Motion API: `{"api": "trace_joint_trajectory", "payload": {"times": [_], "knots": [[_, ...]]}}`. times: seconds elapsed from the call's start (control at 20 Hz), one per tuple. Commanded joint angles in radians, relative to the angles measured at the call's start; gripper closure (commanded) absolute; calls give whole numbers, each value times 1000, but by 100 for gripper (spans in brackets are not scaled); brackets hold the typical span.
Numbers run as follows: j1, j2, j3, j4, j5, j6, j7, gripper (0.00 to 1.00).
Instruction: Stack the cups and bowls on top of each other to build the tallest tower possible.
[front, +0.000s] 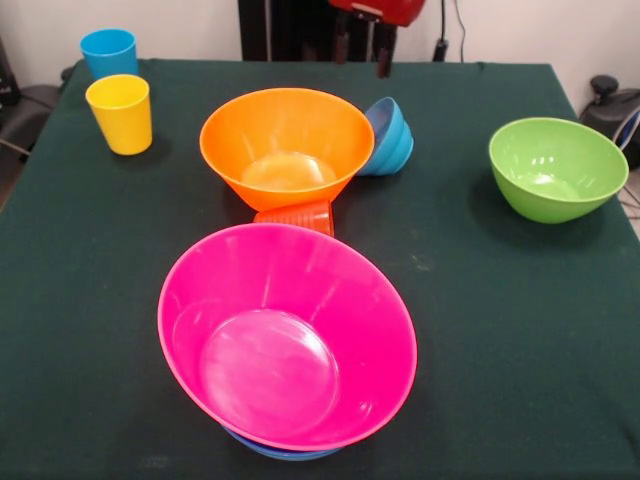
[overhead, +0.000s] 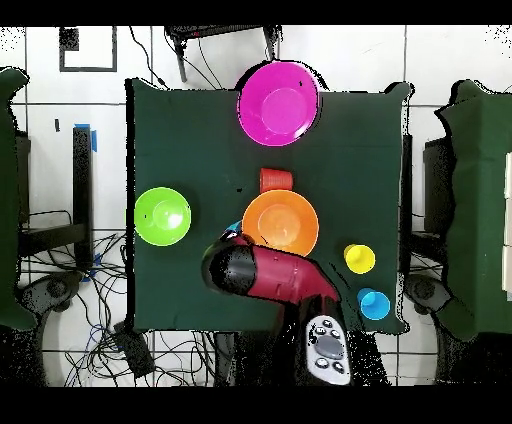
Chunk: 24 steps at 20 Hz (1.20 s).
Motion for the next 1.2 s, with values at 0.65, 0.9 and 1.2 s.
{"api": "trace_joint_trajectory", "payload": {"times": [0.65,0.9,1.2], "knots": [[-157,254,149,-119,-144,-56,-41,0],[-109,305,108,-192,-175,-61,-4,0],[-95,303,105,-197,-185,-58,23,0]]}}
